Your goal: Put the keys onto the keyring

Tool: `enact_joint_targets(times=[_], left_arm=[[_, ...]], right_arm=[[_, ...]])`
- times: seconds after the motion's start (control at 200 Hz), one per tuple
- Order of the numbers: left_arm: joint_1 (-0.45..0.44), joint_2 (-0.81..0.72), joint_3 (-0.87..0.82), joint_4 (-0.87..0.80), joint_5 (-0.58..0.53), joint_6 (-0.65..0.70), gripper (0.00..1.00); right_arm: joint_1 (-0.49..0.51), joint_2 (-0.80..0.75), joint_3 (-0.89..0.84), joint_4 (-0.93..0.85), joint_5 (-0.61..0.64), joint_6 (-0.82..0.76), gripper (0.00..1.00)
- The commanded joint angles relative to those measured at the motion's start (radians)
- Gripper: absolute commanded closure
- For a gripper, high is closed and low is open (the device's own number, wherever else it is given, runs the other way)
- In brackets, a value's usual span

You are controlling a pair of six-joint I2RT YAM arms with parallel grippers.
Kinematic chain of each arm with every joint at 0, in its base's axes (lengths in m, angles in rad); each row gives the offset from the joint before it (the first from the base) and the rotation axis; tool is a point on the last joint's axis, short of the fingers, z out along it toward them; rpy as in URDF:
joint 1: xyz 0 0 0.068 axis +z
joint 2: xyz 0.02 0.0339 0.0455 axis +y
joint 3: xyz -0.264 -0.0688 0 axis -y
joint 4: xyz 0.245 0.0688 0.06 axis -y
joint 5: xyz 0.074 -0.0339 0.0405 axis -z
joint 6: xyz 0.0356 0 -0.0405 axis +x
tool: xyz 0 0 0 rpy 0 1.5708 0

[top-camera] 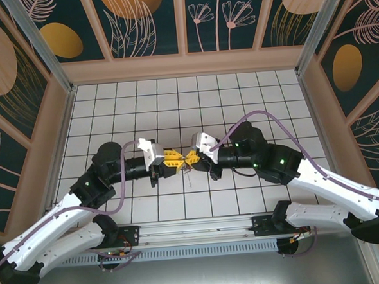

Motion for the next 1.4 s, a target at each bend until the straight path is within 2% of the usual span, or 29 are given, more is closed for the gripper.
enact_joint_targets(times=[0.0, 0.18, 0.535, 0.581, 0.641, 0.671, 0.941, 1.086, 1.216, 1.396], left_arm=[[-0.003, 0.013, 0.085, -0.203, -0.025, 0.112, 0.82], [-0.003, 0.037, 0.102, -0.235, -0.031, 0.130, 0.91], [-0.003, 0.091, 0.100, -0.217, -0.005, 0.160, 0.86], [-0.004, 0.099, 0.100, -0.211, 0.000, 0.160, 0.90], [-0.003, 0.101, 0.099, -0.200, 0.002, 0.160, 1.00], [-0.004, 0.097, 0.095, -0.191, 0.001, 0.156, 1.00], [-0.003, 0.012, 0.050, -0.066, -0.026, 0.080, 1.00], [-0.003, -0.020, 0.006, 0.095, -0.002, 0.008, 1.00], [-0.004, -0.016, -0.026, 0.231, 0.036, -0.051, 1.00], [-0.004, -0.009, -0.045, 0.315, 0.047, -0.089, 1.00]], right_arm=[[-0.009, 0.036, 0.043, -0.061, 0.062, -0.034, 1.00], [-0.006, 0.069, 0.086, -0.095, 0.031, -0.057, 1.00], [0.004, 0.089, 0.088, -0.079, -0.009, -0.051, 1.00], [0.004, 0.091, 0.088, -0.074, -0.014, -0.050, 1.00], [0.005, 0.092, 0.088, -0.077, -0.016, -0.050, 1.00], [0.005, 0.092, 0.089, -0.079, -0.017, -0.050, 1.00], [0.005, 0.023, 0.017, -0.050, -0.034, -0.014, 1.00], [0.006, -0.029, -0.048, 0.027, -0.062, 0.023, 0.89], [0.010, -0.042, -0.069, 0.063, -0.065, 0.035, 0.89], [0.012, -0.057, -0.092, 0.100, -0.060, 0.039, 0.89]])
